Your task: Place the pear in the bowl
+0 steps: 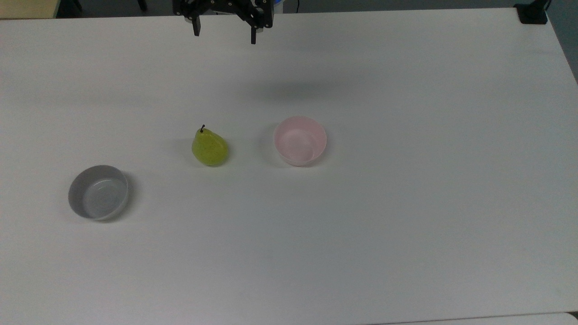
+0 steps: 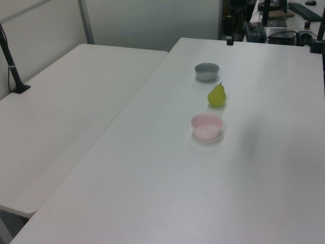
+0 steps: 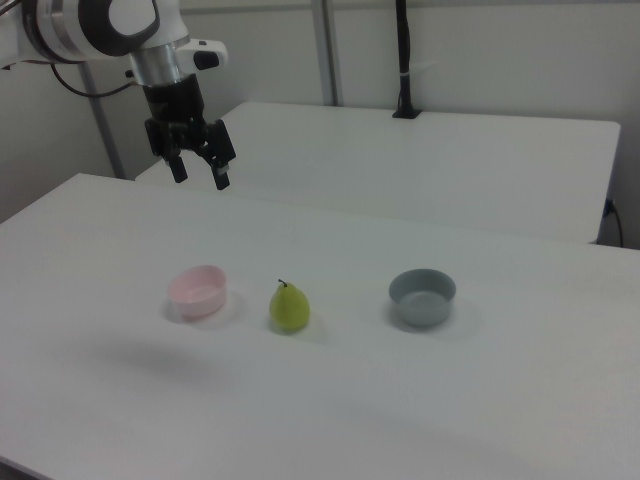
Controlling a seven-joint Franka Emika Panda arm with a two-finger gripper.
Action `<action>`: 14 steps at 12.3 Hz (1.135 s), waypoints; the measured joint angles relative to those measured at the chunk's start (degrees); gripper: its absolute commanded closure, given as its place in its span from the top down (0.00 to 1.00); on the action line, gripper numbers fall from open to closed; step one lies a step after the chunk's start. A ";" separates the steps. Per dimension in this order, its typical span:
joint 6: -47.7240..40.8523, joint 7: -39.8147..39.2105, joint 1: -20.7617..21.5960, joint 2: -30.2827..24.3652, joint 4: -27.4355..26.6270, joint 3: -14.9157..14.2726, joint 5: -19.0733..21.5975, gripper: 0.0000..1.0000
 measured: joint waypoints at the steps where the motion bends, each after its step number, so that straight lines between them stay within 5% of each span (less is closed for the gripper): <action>1: 0.00 0.00 0.00 0.00 -0.03 0.00 0.00 1.00; 10: 0.00 -0.02 -0.02 0.02 -0.36 0.00 0.00 1.00; 14: 1.12 -6.57 -0.37 0.32 -0.83 0.00 0.00 1.00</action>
